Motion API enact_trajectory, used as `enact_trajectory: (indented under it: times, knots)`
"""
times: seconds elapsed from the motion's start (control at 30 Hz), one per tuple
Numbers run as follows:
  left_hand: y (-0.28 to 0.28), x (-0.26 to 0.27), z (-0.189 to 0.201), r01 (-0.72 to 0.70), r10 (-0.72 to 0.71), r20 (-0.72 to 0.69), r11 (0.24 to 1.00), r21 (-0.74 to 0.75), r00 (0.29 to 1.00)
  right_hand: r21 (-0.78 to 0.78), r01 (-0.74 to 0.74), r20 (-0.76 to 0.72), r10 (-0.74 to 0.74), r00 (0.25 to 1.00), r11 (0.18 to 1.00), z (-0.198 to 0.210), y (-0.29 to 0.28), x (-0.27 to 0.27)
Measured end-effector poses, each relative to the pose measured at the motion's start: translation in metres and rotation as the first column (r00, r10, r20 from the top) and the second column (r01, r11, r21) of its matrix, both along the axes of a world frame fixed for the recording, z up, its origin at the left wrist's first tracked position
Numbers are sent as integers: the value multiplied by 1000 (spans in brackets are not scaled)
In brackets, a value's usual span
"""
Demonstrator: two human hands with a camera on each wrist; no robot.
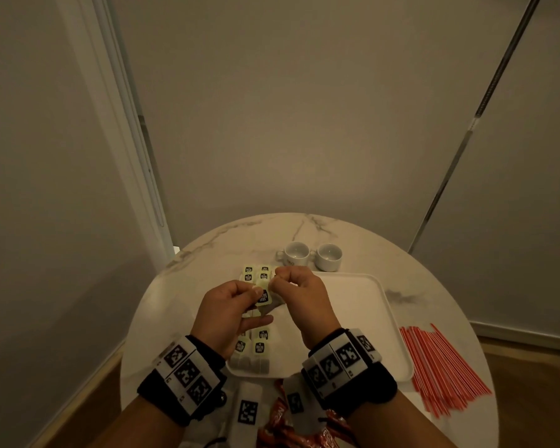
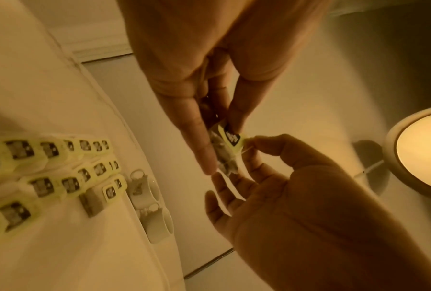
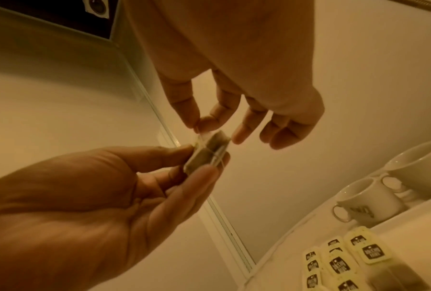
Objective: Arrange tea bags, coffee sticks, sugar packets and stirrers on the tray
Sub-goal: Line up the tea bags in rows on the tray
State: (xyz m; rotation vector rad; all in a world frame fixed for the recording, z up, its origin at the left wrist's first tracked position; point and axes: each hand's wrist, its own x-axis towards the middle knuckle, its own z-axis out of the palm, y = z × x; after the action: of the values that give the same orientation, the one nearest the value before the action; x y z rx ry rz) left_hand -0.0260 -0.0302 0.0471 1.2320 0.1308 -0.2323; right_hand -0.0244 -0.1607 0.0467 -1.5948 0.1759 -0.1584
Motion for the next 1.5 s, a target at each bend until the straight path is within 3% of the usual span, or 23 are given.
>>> enact_trajectory:
  times: [0.07,0.13,0.23,0.33,0.53,0.63,0.73,0.93,1.13,1.33,1.5]
  knots:
    - [0,1,-1,-13,11,26,998,66,1000,-64,18,55,-15,998,998,1,1,-3]
    - [1,1,-3,-23,20,25,995,93,999,-237,10,101,14,995,971,0,0,-4]
    - [0,2,-6,-44,43,17,994,95,999,-473,47,172,40,984,880,-4,-4,-7]
    - [-4,3,-5,-79,79,13,994,69,997,-569,71,232,77,970,819,-7,-7,-9]
    - [-9,8,-2,-74,74,-17,997,-9,997,-355,57,193,13,981,933,-3,-11,-4]
    - [-11,8,-1,-57,57,10,998,-8,998,-306,-4,161,56,985,952,1,-13,-3]
    - [-12,8,-1,-46,47,41,999,-7,998,-159,-36,129,57,990,987,2,-16,-1]
    - [-13,4,-1,3,2,57,997,-72,998,57,-22,87,17,996,998,-2,-18,3]
    - [-11,7,-7,-28,23,108,998,49,994,-46,-54,98,59,993,997,-3,-24,2]
    - [-9,12,-12,-3,-15,132,990,138,991,-94,-191,76,198,977,977,0,-29,7]
    - [-15,11,-24,87,-102,67,977,196,993,-10,-99,35,99,994,995,-11,-27,11]
